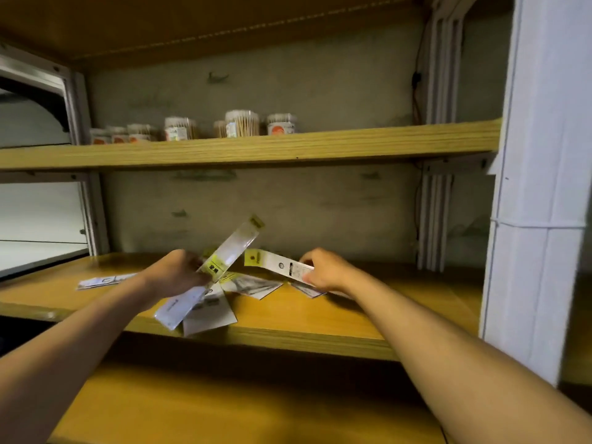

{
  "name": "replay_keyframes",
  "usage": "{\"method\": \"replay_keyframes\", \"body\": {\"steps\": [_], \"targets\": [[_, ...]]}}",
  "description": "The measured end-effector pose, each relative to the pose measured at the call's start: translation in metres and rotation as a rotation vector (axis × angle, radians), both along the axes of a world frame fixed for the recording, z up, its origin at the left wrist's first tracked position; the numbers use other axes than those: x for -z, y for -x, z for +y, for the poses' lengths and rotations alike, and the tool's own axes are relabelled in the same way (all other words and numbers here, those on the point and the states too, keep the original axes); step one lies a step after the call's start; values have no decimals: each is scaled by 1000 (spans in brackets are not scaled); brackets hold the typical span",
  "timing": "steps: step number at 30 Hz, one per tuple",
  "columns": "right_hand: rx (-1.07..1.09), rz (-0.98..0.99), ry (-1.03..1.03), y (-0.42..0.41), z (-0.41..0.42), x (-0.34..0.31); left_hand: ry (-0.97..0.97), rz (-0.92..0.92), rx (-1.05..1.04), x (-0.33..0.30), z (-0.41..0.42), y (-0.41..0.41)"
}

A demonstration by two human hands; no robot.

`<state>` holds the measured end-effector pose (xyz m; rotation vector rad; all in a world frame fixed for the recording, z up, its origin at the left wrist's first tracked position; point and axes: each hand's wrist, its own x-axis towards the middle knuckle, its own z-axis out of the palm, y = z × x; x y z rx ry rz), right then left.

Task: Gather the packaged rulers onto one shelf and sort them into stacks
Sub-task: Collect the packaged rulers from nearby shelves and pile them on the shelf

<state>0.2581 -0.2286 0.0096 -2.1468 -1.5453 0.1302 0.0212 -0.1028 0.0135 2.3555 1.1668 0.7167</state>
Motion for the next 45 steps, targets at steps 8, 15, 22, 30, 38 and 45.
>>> {"method": "replay_keyframes", "body": {"steps": [8, 15, 22, 30, 38, 45], "targets": [[57, 175, -332, 23, -80, -30, 104, -268, 422, -14, -43, 1], [85, 204, -305, 47, -168, -44, 134, -217, 718, -18, -102, -36], [246, 249, -326, 30, -281, -45, 141, -165, 1001, -28, -208, -99], [494, 320, -427, -28, -427, -30, 93, -139, 1182, -39, -345, -192], [783, 203, -437, -115, -603, 2, 180, -92, 1097, -28, -495, -323], [910, 143, -357, -193, -725, 11, 258, -68, 956, -25, -561, -419]]}}
